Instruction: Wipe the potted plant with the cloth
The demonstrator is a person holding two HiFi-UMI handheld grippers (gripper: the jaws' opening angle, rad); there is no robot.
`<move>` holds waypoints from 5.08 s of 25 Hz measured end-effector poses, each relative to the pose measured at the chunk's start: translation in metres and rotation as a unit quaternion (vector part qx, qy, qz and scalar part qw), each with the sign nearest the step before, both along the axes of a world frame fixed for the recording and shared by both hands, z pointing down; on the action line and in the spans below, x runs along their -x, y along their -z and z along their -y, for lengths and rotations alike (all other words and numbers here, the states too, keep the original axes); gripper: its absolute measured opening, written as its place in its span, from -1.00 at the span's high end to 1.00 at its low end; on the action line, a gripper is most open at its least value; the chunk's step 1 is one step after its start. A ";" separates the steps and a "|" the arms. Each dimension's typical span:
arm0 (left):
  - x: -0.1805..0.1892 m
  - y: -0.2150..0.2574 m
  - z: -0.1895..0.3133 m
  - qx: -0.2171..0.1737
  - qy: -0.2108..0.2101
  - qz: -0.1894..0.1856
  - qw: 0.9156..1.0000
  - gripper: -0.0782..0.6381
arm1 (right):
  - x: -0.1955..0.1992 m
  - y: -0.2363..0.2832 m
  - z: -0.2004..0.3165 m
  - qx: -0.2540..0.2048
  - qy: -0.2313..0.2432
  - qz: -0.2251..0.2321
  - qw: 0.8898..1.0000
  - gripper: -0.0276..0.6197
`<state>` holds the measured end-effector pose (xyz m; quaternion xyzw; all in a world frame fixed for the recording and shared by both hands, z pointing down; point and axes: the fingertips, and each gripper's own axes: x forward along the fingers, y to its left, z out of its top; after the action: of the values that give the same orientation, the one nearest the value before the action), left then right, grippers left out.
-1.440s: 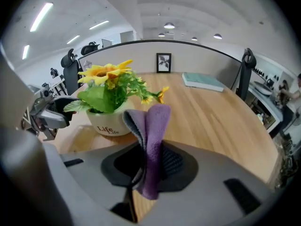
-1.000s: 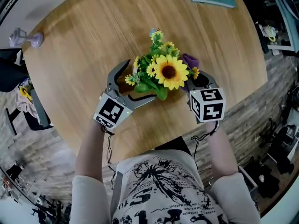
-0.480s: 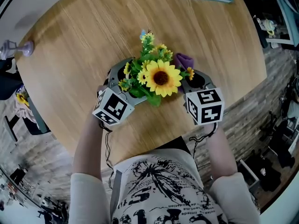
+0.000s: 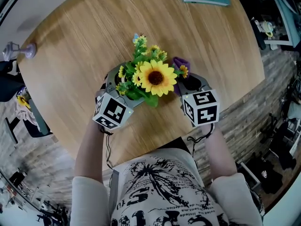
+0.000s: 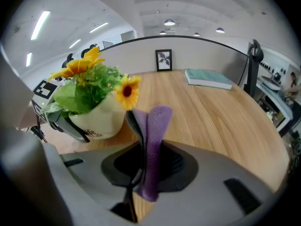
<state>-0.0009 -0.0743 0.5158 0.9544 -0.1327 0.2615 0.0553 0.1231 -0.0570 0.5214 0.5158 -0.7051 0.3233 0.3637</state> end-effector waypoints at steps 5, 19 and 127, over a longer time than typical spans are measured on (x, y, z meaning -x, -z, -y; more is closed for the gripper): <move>0.008 0.042 0.009 0.009 0.044 -0.026 0.999 -0.70 | 0.014 0.028 0.011 -0.024 0.030 0.029 0.999 0.66; 0.053 0.152 -0.001 0.017 0.133 -0.050 0.990 -0.70 | 0.116 0.115 0.004 -0.121 0.191 0.119 0.967 0.67; 0.067 -0.019 0.010 0.019 0.173 0.018 0.985 -0.70 | 0.093 0.172 0.111 -0.337 0.225 0.152 0.902 0.68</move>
<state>-0.0678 -0.0847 0.5347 0.9112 -0.2913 0.2672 0.1158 0.0298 -0.1682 0.3499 0.3795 -0.9160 0.0507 0.1197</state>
